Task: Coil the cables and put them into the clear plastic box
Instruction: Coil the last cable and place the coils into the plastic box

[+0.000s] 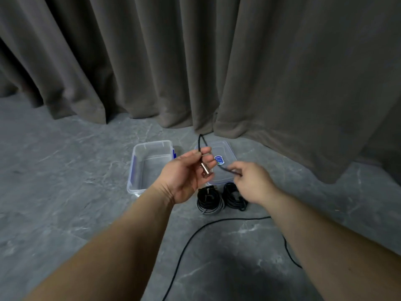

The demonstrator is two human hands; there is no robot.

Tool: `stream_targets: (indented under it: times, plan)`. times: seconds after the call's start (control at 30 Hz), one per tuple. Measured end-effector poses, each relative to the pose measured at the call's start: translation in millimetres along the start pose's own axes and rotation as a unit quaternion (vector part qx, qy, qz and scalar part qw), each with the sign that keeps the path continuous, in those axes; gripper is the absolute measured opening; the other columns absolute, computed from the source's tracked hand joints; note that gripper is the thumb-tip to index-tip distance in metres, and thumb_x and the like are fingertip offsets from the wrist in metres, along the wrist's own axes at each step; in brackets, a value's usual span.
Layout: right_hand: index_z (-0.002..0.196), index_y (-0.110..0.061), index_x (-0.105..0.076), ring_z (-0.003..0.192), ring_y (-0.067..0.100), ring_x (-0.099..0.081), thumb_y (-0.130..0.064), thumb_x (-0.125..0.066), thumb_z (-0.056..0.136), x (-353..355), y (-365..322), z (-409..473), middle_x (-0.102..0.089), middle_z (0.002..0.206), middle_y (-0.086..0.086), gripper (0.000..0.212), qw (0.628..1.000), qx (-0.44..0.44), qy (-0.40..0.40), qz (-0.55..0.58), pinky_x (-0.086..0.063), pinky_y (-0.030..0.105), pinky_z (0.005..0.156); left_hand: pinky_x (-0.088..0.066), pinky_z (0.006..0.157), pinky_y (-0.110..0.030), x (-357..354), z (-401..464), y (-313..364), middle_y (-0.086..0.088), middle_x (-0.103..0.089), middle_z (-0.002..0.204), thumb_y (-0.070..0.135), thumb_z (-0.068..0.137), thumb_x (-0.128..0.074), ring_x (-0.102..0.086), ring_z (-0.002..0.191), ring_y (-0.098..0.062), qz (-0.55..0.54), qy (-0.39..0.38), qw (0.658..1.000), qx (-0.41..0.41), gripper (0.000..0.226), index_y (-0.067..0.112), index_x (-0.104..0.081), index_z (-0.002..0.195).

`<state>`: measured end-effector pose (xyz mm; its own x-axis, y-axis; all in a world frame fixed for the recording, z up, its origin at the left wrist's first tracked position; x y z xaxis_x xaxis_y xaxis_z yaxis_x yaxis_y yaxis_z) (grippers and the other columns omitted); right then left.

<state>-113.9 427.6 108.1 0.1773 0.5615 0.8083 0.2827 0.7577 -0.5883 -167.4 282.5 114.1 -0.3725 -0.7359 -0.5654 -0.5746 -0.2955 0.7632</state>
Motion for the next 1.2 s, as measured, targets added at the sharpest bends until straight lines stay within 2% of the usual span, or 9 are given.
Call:
stream_targets:
  times: [0.13, 0.3, 0.4, 0.43, 0.5, 0.57, 0.83, 1.0, 1.2]
  plan:
    - [0.11, -0.03, -0.071, 0.098, 0.017, -0.063, -0.006, -0.049, 0.085, -13, -28, -10, -0.07, 0.108, -0.002, 0.041, 0.983, 0.083, -0.131, -0.099, -0.048, 0.023, 0.084, -0.054, 0.069, -0.022, 16, 1, 6, 0.001, -0.073, 0.076, 0.012, 0.103, -0.038, -0.071, 0.075, -0.008, 0.093, 0.062, 0.993, -0.046, 0.025, 0.012, -0.062, 0.1]
    - [0.081, -0.016, -0.075, 0.042, -0.002, -0.049, -0.005, -0.054, 0.081, 12, -54, -15, -0.052, 0.04, -0.016, 0.024, 0.986, 0.066, -0.141, 0.064, -0.033, 0.006, 0.048, -0.056, 0.076, -0.025, 18, 0, 8, -0.004, -0.073, 0.08, 0.008, 0.104, -0.037, -0.068, 0.08, -0.016, 0.151, 0.047, 0.985, -0.065, 0.026, 0.007, -0.062, 0.098]
    - [0.068, -0.021, -0.075, 0.062, 0.02, -0.067, -0.016, -0.054, 0.071, 21, -61, -14, -0.068, 0.059, 0.004, 0.021, 0.976, 0.073, -0.137, 0.154, -0.055, 0.034, 0.064, -0.052, 0.081, -0.032, 8, -2, 3, -0.002, -0.073, 0.077, 0.009, 0.104, -0.036, -0.07, 0.073, -0.014, 0.159, 0.003, 0.986, -0.045, 0.027, 0.009, -0.061, 0.096]
    - [0.069, -0.02, -0.075, 0.06, 0.021, -0.066, -0.017, -0.054, 0.07, 24, -62, -14, -0.068, 0.058, 0.005, 0.022, 0.972, 0.071, -0.127, 0.182, -0.054, 0.035, 0.061, -0.051, 0.08, -0.031, 5, -3, 3, 0.0, -0.073, 0.075, 0.01, 0.104, -0.036, -0.07, 0.072, -0.013, 0.166, -0.005, 0.985, -0.038, 0.027, 0.01, -0.061, 0.096]
    - [0.077, -0.012, -0.075, 0.044, 0.001, -0.053, -0.003, -0.055, 0.079, 27, -60, -11, -0.06, 0.048, -0.008, 0.021, 0.96, 0.061, -0.089, 0.259, -0.041, 0.015, 0.049, -0.05, 0.074, -0.026, 0, -5, 4, 0.002, -0.072, 0.075, 0.012, 0.104, -0.037, -0.07, 0.071, -0.011, 0.184, -0.014, 0.982, -0.035, 0.025, 0.011, -0.061, 0.097]
    - [0.079, -0.008, -0.071, 0.046, -0.005, -0.051, 0.01, -0.056, 0.082, 31, -56, -8, -0.063, 0.06, -0.006, 0.023, 0.942, 0.048, -0.027, 0.33, -0.037, 0.008, 0.052, -0.05, 0.072, -0.024, -6, -6, 6, -0.001, -0.072, 0.076, 0.014, 0.104, -0.038, -0.068, 0.069, -0.01, 0.197, -0.023, 0.979, -0.038, 0.023, 0.009, -0.061, 0.101]
    - [0.068, -0.018, -0.061, 0.066, 0.02, -0.057, -0.013, -0.08, 0.072, 38, -41, -1, -0.065, 0.072, 0.008, 0.02, 0.923, 0.025, 0.097, 0.371, -0.048, 0.033, 0.069, -0.032, 0.054, -0.022, -20, -12, 17, -0.001, -0.047, 0.052, 0.014, 0.101, -0.034, -0.039, 0.048, -0.011, 0.154, -0.024, 0.987, -0.042, 0.032, 0.008, -0.062, 0.085]
    - [0.065, -0.02, -0.062, 0.059, 0.009, -0.051, -0.013, -0.078, 0.075, 46, -38, 0, -0.058, 0.061, -0.004, 0.02, 0.905, 0.01, 0.151, 0.397, -0.044, 0.027, 0.059, -0.03, 0.058, -0.025, -32, -16, 14, 0.001, -0.041, 0.055, 0.02, 0.1, -0.032, -0.037, 0.048, -0.011, 0.1, -0.049, 0.994, -0.021, 0.034, 0.007, -0.06, 0.086]
    - [0.069, -0.019, -0.065, 0.068, 0.013, -0.059, -0.017, -0.075, 0.08, 51, -28, -3, -0.067, 0.07, 0.003, 0.015, 0.901, -0.006, 0.173, 0.397, -0.053, 0.037, 0.072, -0.03, 0.055, -0.024, -43, -17, 19, 0.003, -0.039, 0.05, 0.023, 0.103, -0.035, -0.037, 0.045, -0.011, 0.089, -0.039, 0.993, -0.068, 0.033, 0.012, -0.048, 0.074]
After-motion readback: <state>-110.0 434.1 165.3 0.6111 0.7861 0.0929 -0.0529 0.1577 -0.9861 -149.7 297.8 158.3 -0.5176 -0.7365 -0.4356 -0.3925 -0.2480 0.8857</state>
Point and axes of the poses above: each hand's wrist, its own z-axis towards the middle knuckle, its own x-axis out of the back of the hand, y = z × x, the point moved 6 cm from there along z, towards the middle knuckle
